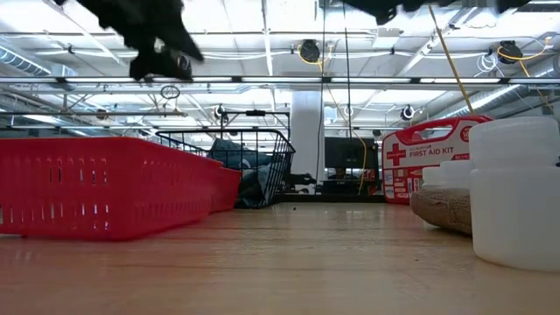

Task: Pick & place medical supplies in basket/bin
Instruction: Put the pink bandage into the top red bin

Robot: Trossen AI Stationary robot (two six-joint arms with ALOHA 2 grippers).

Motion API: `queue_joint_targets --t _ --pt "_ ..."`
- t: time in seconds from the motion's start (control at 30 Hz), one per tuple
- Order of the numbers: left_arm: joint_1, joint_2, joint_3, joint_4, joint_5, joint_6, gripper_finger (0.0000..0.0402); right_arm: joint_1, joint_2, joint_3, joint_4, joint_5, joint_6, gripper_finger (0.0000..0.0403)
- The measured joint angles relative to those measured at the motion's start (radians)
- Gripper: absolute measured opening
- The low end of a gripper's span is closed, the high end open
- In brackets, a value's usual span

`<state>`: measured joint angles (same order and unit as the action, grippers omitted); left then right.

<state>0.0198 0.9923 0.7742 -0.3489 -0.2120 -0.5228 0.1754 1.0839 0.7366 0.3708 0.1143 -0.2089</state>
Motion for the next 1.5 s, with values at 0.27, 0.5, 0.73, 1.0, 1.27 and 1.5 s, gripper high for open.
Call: queue_joint_targets --t 0.27,0.5,0.73,1.0,1.27,1.5 --pt "-0.083 -0.136 0.0 0.093 -0.077 0.228 0.0257 0.215 -0.122 0.001 -0.149 -0.02 0.49 0.0221" --pt "-0.074 -0.143 0.0 0.086 -0.079 0.308 0.0257 0.352 -0.107 0.001 -0.28 -0.009 1.05 0.0211" --pt "-0.028 -0.141 0.0 0.094 -0.088 0.334 0.0257 0.389 0.009 0.055 -0.441 0.031 1.277 0.0208" --pt "0.02 -0.138 0.0 0.091 -0.088 0.3 0.0257 0.393 0.235 0.353 -0.953 -0.036 1.307 0.0208" --pt "0.026 -0.101 -0.001 0.097 -0.088 0.256 0.0258 0.415 0.424 0.362 -1.166 -0.119 1.611 0.0208" --pt "0.026 -0.046 -0.001 0.093 -0.086 0.256 0.0257 0.416 0.523 0.352 -1.08 -0.06 1.674 0.0208"
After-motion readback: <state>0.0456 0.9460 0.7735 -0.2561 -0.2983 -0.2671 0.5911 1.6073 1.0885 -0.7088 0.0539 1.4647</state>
